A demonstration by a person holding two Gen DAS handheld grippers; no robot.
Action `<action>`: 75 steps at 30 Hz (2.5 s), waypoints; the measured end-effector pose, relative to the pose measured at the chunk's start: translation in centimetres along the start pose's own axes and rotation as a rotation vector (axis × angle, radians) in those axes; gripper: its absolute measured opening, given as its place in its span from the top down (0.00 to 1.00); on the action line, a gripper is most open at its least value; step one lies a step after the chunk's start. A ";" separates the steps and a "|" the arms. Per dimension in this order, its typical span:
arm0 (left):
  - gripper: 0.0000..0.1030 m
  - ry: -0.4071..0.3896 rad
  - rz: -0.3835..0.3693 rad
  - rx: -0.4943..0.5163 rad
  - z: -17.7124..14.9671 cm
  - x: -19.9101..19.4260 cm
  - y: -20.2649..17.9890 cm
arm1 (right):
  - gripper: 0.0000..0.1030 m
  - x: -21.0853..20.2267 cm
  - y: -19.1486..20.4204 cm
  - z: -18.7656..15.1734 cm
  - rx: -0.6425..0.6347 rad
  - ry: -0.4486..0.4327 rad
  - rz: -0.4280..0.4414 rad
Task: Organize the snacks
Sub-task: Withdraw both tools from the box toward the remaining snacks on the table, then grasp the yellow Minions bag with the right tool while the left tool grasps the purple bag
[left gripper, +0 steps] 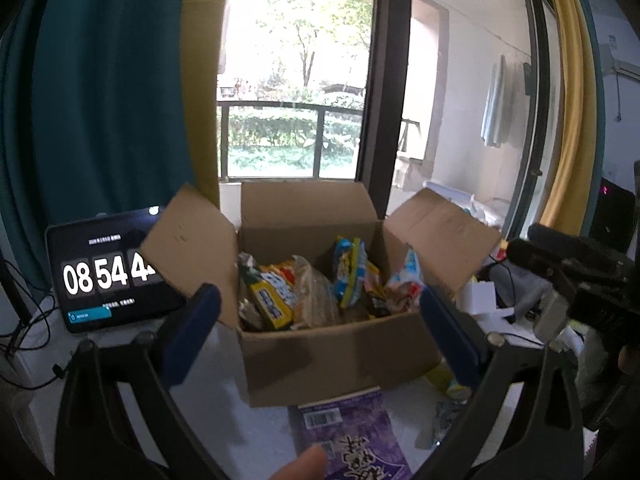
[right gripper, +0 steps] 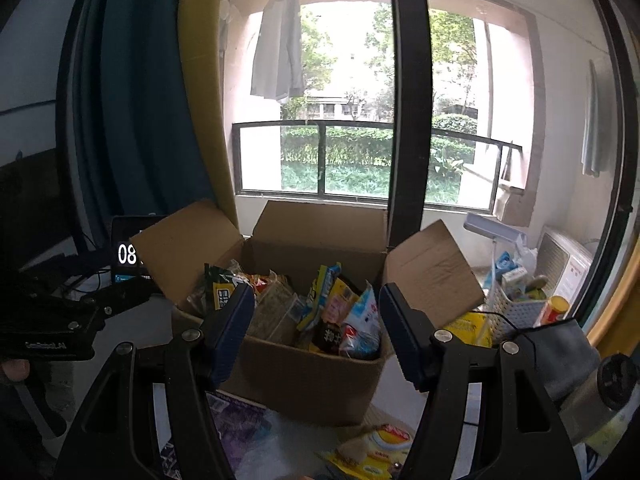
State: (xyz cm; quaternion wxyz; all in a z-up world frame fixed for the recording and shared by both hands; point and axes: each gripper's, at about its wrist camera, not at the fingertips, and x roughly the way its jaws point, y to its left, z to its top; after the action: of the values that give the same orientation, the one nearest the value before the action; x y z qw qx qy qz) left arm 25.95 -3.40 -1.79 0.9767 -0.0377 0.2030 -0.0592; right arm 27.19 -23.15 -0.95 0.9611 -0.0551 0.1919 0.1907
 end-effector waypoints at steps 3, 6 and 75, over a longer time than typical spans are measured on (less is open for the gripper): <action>0.02 0.020 -0.002 0.009 -0.9 0.3 -0.4 | 0.34 -0.8 -0.8 -0.7 0.005 -0.004 -0.011; 0.02 0.059 -0.005 0.003 -2.3 0.8 -0.6 | 0.34 -1.0 -1.9 -2.0 0.021 0.013 -0.023; 0.80 0.381 -0.201 -0.049 -14.7 -1.0 0.2 | 0.65 -1.5 -2.9 -10.9 0.069 0.188 0.010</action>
State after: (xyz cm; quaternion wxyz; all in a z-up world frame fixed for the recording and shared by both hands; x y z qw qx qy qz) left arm 19.15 -3.82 -14.83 0.9086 -0.0694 0.3806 -0.1573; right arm 23.26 -28.33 -10.35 0.9393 -0.0384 0.2879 0.1828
